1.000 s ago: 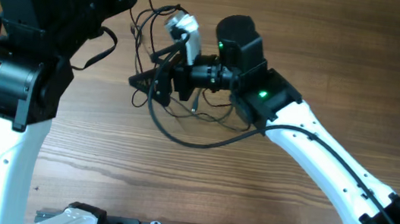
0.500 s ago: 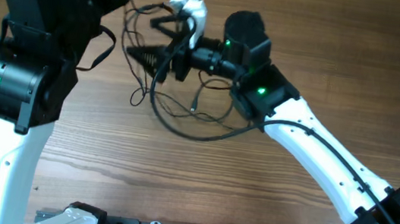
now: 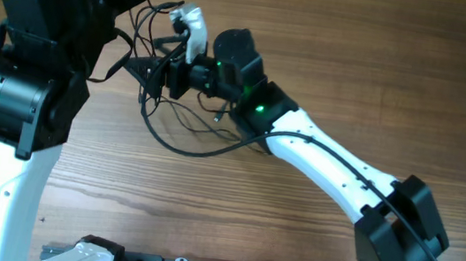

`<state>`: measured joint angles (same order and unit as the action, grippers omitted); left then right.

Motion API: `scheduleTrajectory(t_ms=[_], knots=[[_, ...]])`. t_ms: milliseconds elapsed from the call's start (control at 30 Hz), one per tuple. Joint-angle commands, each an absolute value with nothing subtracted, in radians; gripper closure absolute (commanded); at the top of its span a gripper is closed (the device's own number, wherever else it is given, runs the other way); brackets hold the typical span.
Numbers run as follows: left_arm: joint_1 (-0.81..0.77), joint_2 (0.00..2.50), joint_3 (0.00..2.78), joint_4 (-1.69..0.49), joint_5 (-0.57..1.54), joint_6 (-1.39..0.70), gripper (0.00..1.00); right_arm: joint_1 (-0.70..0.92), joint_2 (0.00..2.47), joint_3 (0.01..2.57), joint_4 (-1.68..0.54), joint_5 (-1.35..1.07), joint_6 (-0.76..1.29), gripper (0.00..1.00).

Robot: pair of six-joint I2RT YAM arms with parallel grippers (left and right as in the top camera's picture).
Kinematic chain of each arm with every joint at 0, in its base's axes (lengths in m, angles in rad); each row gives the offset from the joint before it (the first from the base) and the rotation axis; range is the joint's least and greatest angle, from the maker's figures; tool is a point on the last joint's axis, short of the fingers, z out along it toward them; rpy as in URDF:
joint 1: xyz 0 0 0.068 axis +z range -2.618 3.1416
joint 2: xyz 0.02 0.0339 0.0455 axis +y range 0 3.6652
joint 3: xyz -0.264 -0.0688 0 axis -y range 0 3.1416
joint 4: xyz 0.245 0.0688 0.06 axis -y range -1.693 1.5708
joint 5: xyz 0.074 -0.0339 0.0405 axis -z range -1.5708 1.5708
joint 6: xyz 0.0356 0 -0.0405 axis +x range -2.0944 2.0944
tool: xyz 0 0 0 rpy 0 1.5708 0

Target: Untangle cables

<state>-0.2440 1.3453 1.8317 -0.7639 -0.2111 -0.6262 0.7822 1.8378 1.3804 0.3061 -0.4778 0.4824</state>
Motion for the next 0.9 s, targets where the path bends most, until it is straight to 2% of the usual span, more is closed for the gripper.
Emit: scheduleTrajectory(t_ms=[0, 133, 267, 367, 467, 667, 767, 867], knots=[[-0.245, 1.322, 1.834, -0.774, -0.198, -0.614, 0.96, 0.827, 1.899, 1.383, 0.321, -0.416, 0.498, 0.96], [-0.239, 1.318, 1.834, -0.784, -0.216, -0.567, 0.96, 0.836, 1.921, 1.383, 0.269, -0.418, 0.490, 0.96], [-0.142, 1.264, 1.835, -0.793, -0.316, -0.471, 0.96, 0.749, 1.864, 1.383, 0.079, -0.428, 0.457, 0.96], [0.007, 1.200, 1.835, -0.813, -0.304, -0.471, 0.96, 0.593, 1.779, 1.383, -0.130, -0.471, 0.350, 0.96], [0.176, 1.128, 1.835, -0.844, -0.297, -0.474, 0.96, 0.368, 1.688, 1.383, -0.352, -0.471, 0.226, 0.96], [0.382, 1.050, 1.835, -0.896, -0.290, -0.475, 0.96, -0.031, 1.605, 1.383, -0.509, -0.478, 0.159, 0.96], [0.402, 1.048, 1.835, -0.900, -0.203, -0.475, 0.96, -0.130, 1.591, 1.383, -0.528, -0.560, 0.149, 0.96], [0.402, 1.071, 1.835, -0.895, -0.067, -0.479, 0.96, -0.122, 1.589, 1.383, -0.544, -0.658, 0.159, 0.96]])
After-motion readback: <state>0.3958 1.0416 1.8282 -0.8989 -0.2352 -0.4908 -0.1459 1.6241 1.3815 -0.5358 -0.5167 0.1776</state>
